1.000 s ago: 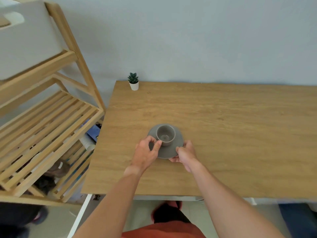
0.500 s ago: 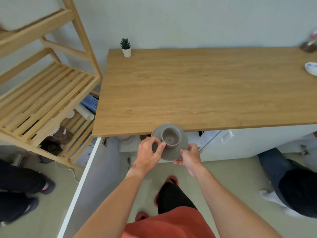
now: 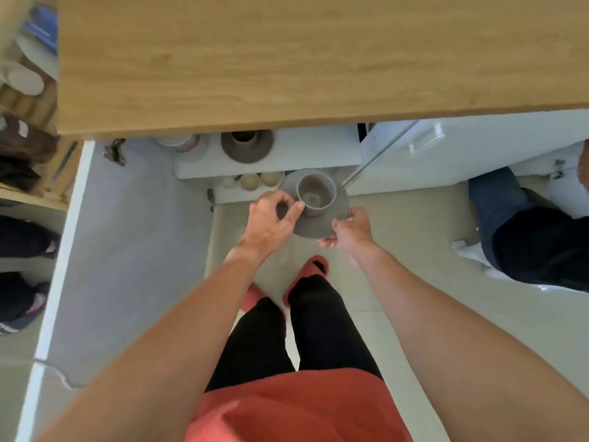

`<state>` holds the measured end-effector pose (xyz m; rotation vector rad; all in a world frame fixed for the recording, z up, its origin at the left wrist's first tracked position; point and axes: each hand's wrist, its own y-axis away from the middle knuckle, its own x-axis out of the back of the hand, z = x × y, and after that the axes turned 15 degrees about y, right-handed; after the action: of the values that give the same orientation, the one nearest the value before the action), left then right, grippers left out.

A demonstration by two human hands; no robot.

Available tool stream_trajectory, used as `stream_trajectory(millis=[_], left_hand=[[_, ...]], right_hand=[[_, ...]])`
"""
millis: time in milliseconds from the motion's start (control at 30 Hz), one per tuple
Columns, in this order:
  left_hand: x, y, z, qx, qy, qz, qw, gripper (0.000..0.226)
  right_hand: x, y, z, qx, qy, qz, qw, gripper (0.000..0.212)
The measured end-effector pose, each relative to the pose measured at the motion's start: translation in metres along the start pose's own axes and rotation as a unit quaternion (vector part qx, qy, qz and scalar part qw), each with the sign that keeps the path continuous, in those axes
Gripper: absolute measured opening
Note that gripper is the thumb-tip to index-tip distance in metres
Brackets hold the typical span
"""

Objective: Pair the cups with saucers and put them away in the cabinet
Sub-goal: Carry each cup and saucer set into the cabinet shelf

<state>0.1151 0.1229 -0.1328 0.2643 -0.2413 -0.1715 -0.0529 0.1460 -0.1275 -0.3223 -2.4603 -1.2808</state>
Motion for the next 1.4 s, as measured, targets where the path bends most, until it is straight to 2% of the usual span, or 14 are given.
stream_trajectory(millis=[267,467,633,833,1133,1267,1400], left_hand=[[-0.035,-0.085,-0.074,0.056,0.019,0.018,0.998,0.018],[-0.049,-0.156,-0.119,0.099,0.002,0.05,0.994,0.013],[-0.056,-0.193,-0.126,0.105,0.0,0.074,0.992,0.021],[-0.062,-0.222,-0.137,0.088,0.009,0.109,0.99,0.013],[-0.066,-0.249,-0.137,0.096,-0.013,0.1,0.99,0.013],[-0.066,-0.258,-0.144,0.079,-0.052,0.114,0.989,0.017],[-0.065,-0.263,-0.15,0.072,-0.056,0.126,0.988,0.023]], right_hand=[[-0.035,-0.142,0.021,0.001,-0.008,0.017,1.0,0.015],[-0.055,-0.225,0.01,0.019,-0.016,-0.017,1.0,0.017],[-0.055,-0.258,-0.014,0.027,0.014,-0.034,0.999,0.017],[-0.059,-0.3,-0.027,0.035,0.012,-0.037,0.999,0.019],[-0.056,-0.328,-0.041,0.054,0.033,-0.034,0.997,0.026],[-0.055,-0.335,-0.044,0.056,0.027,-0.058,0.996,0.028],[-0.051,-0.336,-0.05,0.065,0.035,-0.076,0.994,0.016]])
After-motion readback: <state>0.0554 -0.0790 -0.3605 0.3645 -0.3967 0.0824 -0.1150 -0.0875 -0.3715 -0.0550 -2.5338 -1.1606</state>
